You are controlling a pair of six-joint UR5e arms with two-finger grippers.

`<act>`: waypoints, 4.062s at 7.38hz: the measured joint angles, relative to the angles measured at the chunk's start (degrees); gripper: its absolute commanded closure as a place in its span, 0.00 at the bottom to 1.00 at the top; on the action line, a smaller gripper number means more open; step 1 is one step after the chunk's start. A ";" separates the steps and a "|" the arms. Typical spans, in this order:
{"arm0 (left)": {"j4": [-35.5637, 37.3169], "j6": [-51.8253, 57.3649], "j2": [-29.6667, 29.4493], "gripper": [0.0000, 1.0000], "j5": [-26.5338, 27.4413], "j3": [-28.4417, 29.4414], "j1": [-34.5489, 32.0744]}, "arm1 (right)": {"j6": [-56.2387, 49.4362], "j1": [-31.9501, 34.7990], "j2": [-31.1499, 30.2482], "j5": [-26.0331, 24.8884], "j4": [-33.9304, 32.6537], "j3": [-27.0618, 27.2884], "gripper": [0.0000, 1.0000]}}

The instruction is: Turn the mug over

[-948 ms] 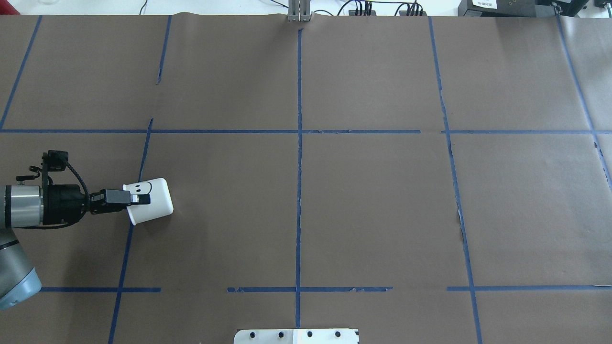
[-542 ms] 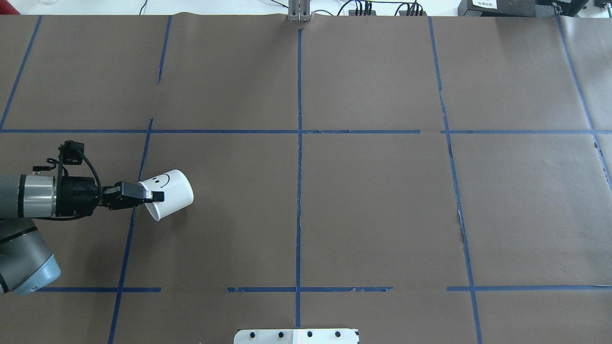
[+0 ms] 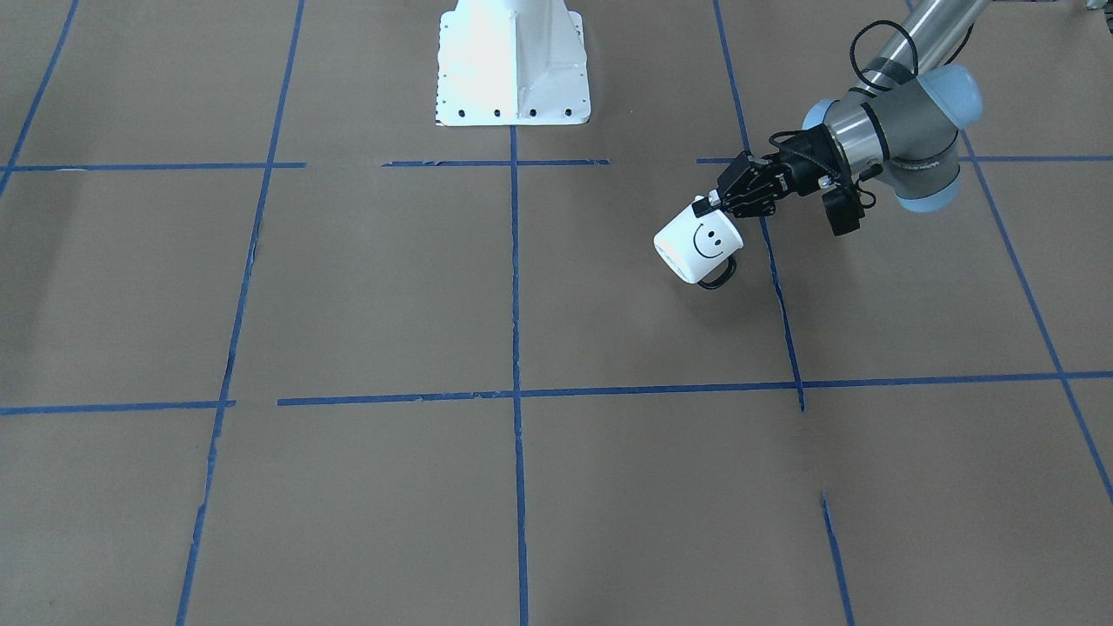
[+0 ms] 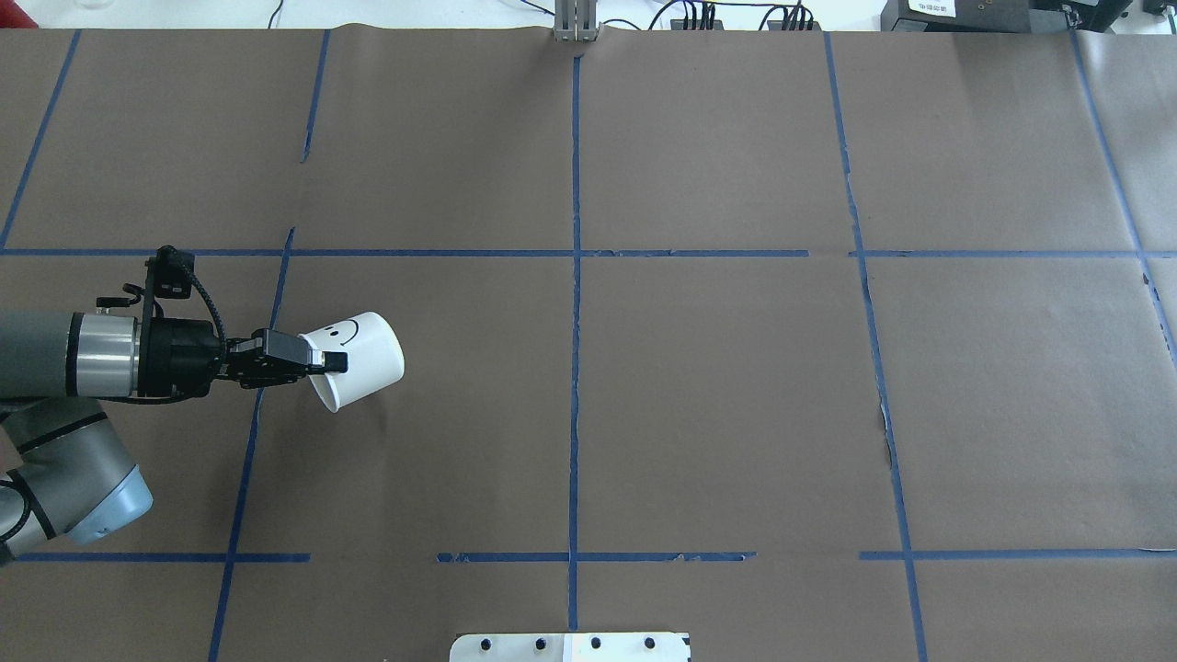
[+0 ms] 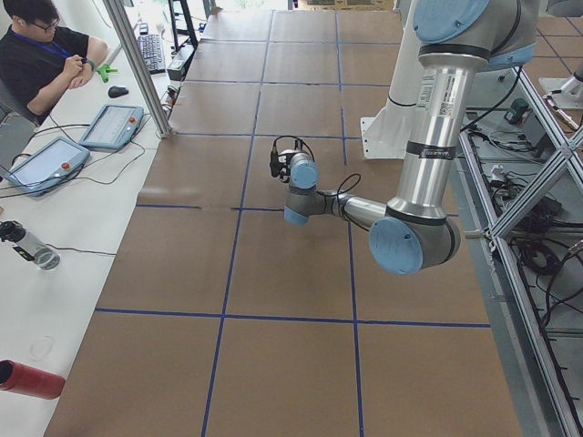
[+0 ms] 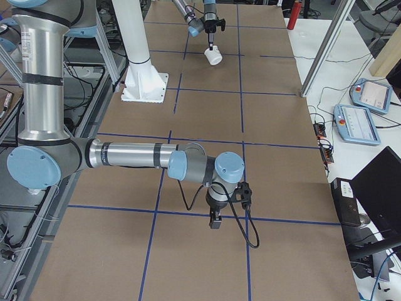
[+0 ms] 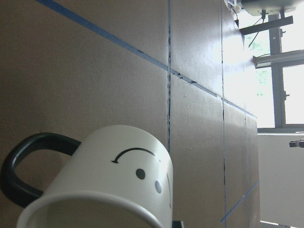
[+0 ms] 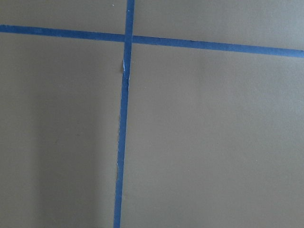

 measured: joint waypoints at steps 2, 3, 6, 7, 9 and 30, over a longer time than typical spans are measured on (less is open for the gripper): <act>20.35 0.16 -2.95 1.00 -7.54 -6.33 -1.58 | 0.00 -0.02 0.00 0.00 0.00 0.00 0.00; 31.67 0.47 -6.94 1.00 -9.16 -7.96 -1.65 | 0.00 -0.02 0.00 0.00 0.00 0.00 0.00; 64.30 2.67 -26.76 1.00 -10.17 -4.30 -0.80 | 0.00 -0.03 0.00 0.00 0.00 0.00 0.00; 71.60 5.26 -33.57 1.00 -10.18 0.47 -0.42 | 0.00 -0.03 0.00 0.00 0.00 0.00 0.00; 79.94 14.49 -41.53 1.00 -10.06 7.74 0.42 | 0.00 -0.03 0.00 0.00 0.00 0.00 0.00; 95.11 90.14 2.35 0.00 -5.18 -16.99 -29.70 | 0.00 -0.03 0.00 0.00 0.00 0.00 0.00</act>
